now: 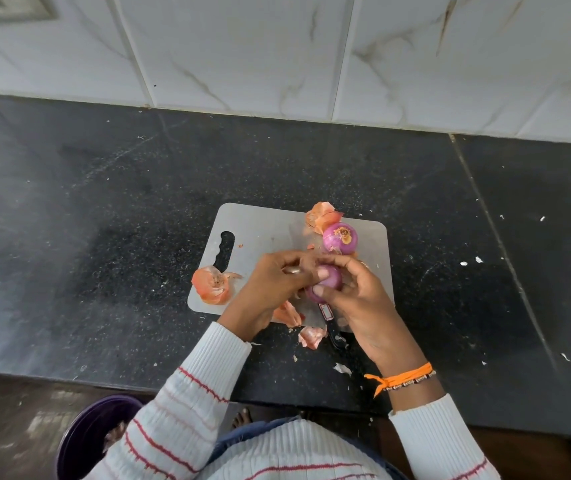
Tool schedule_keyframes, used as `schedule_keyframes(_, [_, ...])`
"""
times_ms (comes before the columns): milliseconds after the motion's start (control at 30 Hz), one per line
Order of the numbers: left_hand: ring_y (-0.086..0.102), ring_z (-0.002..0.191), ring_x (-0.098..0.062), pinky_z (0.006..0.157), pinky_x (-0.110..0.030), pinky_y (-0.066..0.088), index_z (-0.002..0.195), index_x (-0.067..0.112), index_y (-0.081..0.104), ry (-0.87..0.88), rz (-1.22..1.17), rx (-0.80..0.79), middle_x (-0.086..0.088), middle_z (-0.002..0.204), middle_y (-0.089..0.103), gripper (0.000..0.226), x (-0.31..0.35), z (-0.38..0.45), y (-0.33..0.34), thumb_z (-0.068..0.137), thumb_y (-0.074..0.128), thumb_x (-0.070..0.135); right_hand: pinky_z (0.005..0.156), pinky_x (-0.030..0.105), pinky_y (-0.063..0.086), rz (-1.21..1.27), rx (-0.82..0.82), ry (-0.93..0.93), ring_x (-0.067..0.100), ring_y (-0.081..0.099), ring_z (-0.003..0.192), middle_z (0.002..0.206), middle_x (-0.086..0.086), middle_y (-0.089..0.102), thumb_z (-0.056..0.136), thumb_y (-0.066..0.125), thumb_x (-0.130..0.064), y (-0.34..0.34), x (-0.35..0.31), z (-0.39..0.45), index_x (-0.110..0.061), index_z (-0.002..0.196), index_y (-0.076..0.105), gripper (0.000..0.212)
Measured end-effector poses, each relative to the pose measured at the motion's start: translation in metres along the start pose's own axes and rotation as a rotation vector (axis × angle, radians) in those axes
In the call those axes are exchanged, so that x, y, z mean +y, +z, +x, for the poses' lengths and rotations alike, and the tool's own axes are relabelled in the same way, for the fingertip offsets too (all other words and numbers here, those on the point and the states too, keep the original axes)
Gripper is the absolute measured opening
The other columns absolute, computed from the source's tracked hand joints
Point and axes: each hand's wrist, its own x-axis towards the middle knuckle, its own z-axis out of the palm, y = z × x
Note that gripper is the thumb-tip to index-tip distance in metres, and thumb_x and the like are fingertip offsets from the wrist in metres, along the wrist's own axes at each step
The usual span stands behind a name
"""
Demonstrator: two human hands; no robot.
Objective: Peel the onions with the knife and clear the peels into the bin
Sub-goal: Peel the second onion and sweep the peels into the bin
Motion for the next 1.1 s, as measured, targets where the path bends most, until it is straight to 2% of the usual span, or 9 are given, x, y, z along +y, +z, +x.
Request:
schedule_keyframes(100, [0.065, 0.072, -0.016, 0.068, -0.023, 0.056, 0.09, 0.002, 0.07, -0.02, -0.128, 0.034, -0.008, 0.08, 0.071, 0.013, -0.003, 0.002, 0.001, 0.078, 0.068, -0.002, 0.083, 0.023, 0.053, -0.054, 0.007, -0.032, 0.014, 0.063, 0.106, 0.115, 0.005, 0.063, 0.07, 0.072, 0.01, -0.001, 0.0, 0.0, -0.018, 0.113, 0.057, 0.053])
schedule_keyframes(233, [0.064, 0.069, -0.016, 0.069, -0.026, 0.055, 0.075, 0.007, 0.073, 0.015, -0.107, 0.103, -0.003, 0.07, 0.072, 0.015, -0.005, 0.006, -0.004, 0.078, 0.065, -0.006, 0.083, 0.023, 0.051, -0.07, 0.01, -0.039, 0.015, 0.061, 0.109, 0.118, 0.002, 0.061, 0.068, 0.072, 0.014, 0.0, 0.004, 0.002, -0.025, 0.112, 0.053, 0.062])
schedule_keyframes(333, [0.061, 0.064, -0.012, 0.061, -0.021, 0.051, 0.072, 0.013, 0.073, 0.107, 0.044, 0.236, 0.004, 0.066, 0.071, 0.019, -0.008, 0.01, -0.01, 0.078, 0.068, -0.004, 0.085, 0.024, 0.051, -0.05, -0.028, -0.045, 0.014, 0.059, 0.109, 0.116, 0.002, 0.059, 0.068, 0.07, 0.016, 0.001, 0.004, 0.001, -0.02, 0.112, 0.052, 0.059])
schedule_keyframes(433, [0.06, 0.063, 0.004, 0.061, -0.012, 0.048, 0.074, 0.019, 0.073, 0.214, 0.301, 0.394, 0.01, 0.072, 0.069, 0.02, -0.008, 0.015, -0.023, 0.079, 0.07, 0.0, 0.086, 0.025, 0.052, 0.026, -0.078, -0.055, 0.01, 0.06, 0.105, 0.115, 0.001, 0.059, 0.069, 0.066, 0.02, -0.001, 0.0, 0.001, -0.017, 0.114, 0.048, 0.061])
schedule_keyframes(567, [0.057, 0.088, 0.008, 0.076, -0.001, 0.04, 0.102, 0.02, 0.071, 0.296, 0.552, 0.288, 0.009, 0.101, 0.064, 0.034, -0.005, 0.016, -0.027, 0.082, 0.063, -0.006, 0.091, 0.031, 0.052, -0.028, -0.053, -0.093, 0.017, 0.059, 0.113, 0.122, 0.007, 0.057, 0.067, 0.071, 0.017, 0.0, 0.0, 0.002, -0.016, 0.118, 0.047, 0.065])
schedule_keyframes(667, [0.05, 0.114, -0.002, 0.094, -0.012, 0.038, 0.112, 0.023, 0.066, 0.311, 0.561, 0.212, 0.011, 0.118, 0.057, 0.043, -0.004, 0.013, -0.026, 0.086, 0.054, -0.009, 0.09, 0.029, 0.052, -0.018, -0.013, -0.097, 0.016, 0.06, 0.111, 0.121, 0.006, 0.058, 0.065, 0.079, 0.001, 0.002, 0.001, 0.003, -0.018, 0.116, 0.052, 0.061])
schedule_keyframes(867, [0.061, 0.089, 0.001, 0.078, -0.013, 0.047, 0.101, 0.02, 0.069, 0.329, 0.256, 0.093, 0.006, 0.101, 0.066, 0.022, 0.005, -0.002, -0.013, 0.085, 0.064, 0.005, 0.065, 0.019, 0.055, 0.304, 0.07, 0.071, 0.013, 0.069, 0.088, 0.103, 0.006, 0.069, 0.077, 0.059, -0.021, 0.004, -0.004, 0.004, -0.011, 0.106, 0.063, 0.031])
schedule_keyframes(967, [0.063, 0.097, -0.008, 0.086, -0.024, 0.053, 0.105, 0.016, 0.069, 0.321, 0.224, -0.008, -0.002, 0.108, 0.065, 0.037, 0.003, -0.007, -0.008, 0.071, 0.076, 0.003, 0.061, 0.018, 0.056, 0.411, 0.085, 0.158, 0.01, 0.069, 0.076, 0.096, 0.009, 0.07, 0.088, 0.051, -0.022, 0.006, -0.004, 0.004, -0.008, 0.11, 0.062, 0.028])
schedule_keyframes(1100, [0.063, 0.093, -0.01, 0.087, -0.027, 0.053, 0.105, 0.013, 0.069, 0.336, 0.216, 0.064, -0.004, 0.102, 0.065, 0.044, 0.0, -0.008, -0.003, 0.064, 0.08, 0.002, 0.061, 0.021, 0.057, 0.499, 0.081, 0.209, 0.011, 0.068, 0.07, 0.091, 0.009, 0.072, 0.079, 0.057, -0.02, 0.009, -0.007, 0.003, -0.011, 0.103, 0.065, 0.028])
